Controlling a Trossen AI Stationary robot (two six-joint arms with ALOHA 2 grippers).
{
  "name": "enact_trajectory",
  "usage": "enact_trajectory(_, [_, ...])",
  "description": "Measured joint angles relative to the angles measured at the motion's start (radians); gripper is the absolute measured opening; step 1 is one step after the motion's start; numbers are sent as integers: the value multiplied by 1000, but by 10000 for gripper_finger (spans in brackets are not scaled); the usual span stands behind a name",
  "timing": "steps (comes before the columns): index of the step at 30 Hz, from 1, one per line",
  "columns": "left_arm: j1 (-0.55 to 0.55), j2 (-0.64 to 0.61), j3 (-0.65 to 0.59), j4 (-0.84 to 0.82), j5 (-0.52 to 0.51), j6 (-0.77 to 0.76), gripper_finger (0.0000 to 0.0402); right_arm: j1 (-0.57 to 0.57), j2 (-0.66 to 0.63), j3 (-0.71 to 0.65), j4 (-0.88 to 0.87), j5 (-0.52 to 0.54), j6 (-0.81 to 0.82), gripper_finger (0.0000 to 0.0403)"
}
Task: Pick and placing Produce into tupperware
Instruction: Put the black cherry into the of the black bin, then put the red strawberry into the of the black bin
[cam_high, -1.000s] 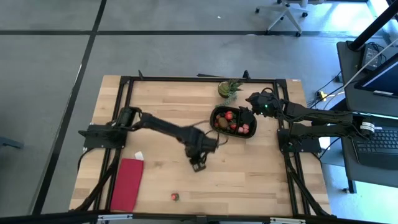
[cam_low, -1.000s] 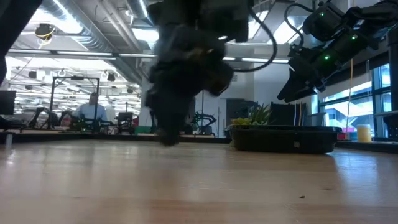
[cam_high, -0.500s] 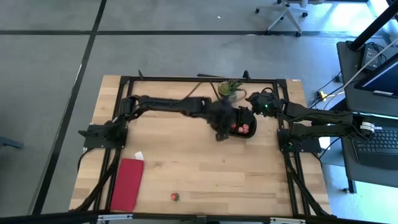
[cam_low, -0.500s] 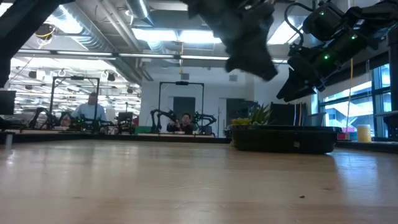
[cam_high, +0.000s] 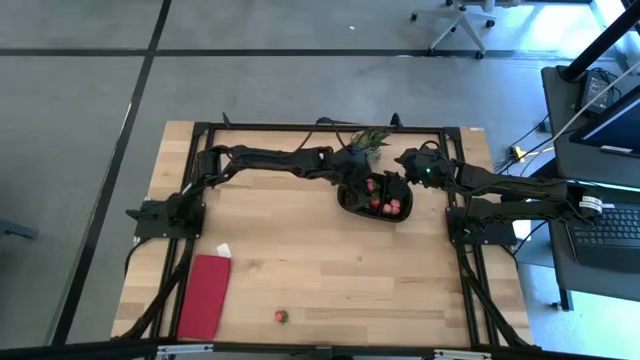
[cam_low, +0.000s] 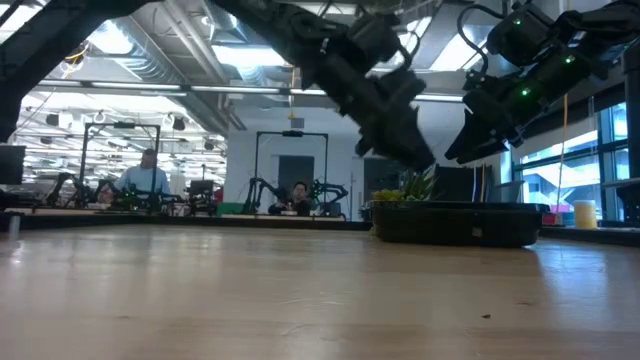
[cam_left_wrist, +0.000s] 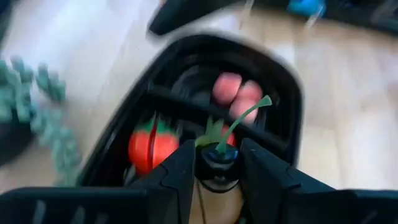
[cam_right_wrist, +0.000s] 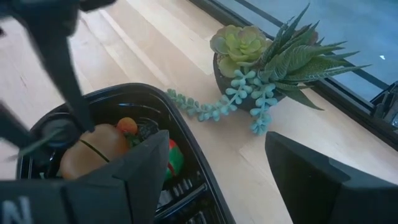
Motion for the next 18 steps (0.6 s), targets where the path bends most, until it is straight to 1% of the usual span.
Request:
enact_trajectory(2, [5, 1, -3, -23, -1, 0, 114, 0, 0, 0, -1, 0, -1, 268])
enact_trajectory(6, [6, 0, -2, -37, -1, 0, 143, 0, 0, 0, -2, 0, -1, 268])
enact_trajectory(10, [2, 0, -2, -24, -2, 0, 164, 0, 0, 0, -3, 0, -1, 268])
enact_trajectory(13, [-1, 0, -2, -20, -1, 0, 169, 0, 0, 0, -4, 0, -1, 268])
enact_trajectory(18, [-4, 0, -2, -23, -2, 0, 163, 0, 0, 0, -6, 0, 0, 268])
